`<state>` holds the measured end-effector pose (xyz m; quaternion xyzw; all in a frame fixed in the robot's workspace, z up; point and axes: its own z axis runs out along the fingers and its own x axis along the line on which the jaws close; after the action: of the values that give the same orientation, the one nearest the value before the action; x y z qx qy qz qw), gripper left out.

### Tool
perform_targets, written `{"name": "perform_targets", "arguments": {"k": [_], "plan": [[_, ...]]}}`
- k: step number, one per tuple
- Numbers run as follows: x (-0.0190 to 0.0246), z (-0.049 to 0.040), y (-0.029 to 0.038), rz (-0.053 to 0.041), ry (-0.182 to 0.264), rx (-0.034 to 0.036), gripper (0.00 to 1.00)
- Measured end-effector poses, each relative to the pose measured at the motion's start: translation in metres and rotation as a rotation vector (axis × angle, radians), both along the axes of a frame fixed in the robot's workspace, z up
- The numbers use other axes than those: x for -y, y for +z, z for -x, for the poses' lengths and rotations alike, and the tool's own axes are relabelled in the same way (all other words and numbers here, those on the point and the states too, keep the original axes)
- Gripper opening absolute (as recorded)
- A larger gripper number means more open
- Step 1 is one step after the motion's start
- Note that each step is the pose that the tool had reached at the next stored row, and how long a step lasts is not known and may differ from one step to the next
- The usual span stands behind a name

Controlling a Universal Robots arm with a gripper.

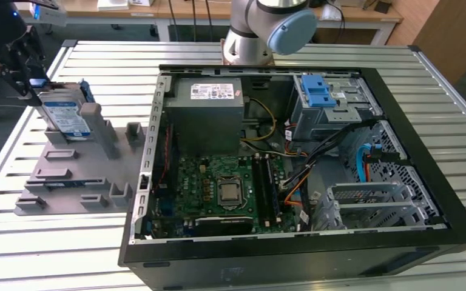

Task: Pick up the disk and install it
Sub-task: 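Pick up the disk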

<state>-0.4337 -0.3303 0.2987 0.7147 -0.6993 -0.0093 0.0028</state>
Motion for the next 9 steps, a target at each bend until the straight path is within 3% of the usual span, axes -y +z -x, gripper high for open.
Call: {"name": "perform_targets", "arguments": {"k": [9], "plan": [[-0.0005, 0.0002, -0.0023, 0.0, -0.021, 0.0001, 0.6]]}}
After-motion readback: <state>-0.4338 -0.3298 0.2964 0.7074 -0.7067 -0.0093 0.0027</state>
